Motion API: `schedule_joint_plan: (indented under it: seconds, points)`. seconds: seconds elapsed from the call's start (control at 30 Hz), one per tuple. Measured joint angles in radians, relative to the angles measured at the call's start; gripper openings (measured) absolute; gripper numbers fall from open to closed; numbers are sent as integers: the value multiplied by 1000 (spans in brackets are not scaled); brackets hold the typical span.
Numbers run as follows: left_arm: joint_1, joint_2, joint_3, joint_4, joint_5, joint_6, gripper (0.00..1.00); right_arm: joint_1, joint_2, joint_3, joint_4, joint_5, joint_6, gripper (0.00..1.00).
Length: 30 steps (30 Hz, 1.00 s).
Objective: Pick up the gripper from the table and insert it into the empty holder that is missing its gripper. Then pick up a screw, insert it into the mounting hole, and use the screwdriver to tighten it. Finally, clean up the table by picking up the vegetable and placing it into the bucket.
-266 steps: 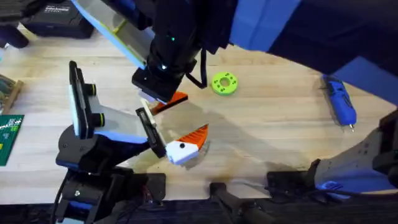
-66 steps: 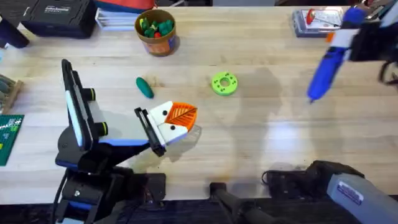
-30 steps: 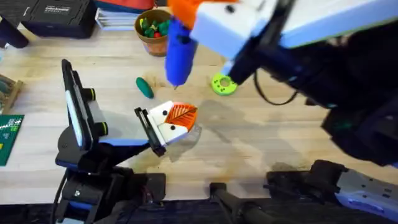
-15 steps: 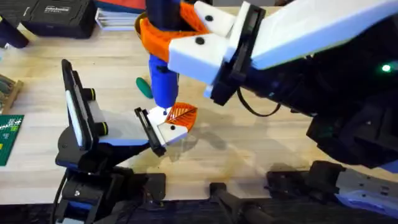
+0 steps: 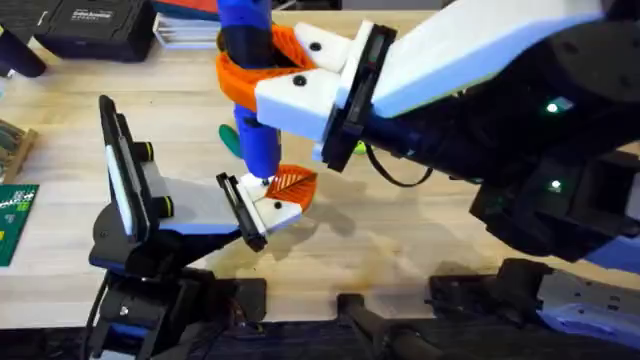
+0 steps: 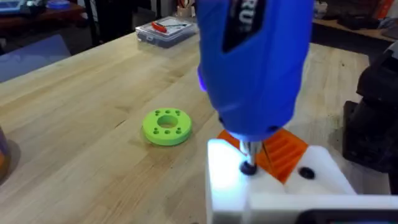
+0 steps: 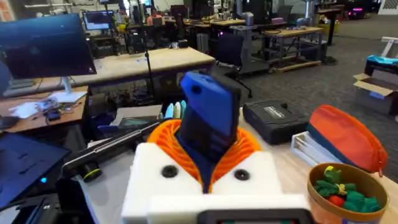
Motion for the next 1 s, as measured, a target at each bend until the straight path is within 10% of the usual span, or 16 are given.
schedule_joint_plan:
  seconds: [1.0]
  points:
    - [0,0,0,-1,0,-1,4,0,27,0,19,1,-17,28]
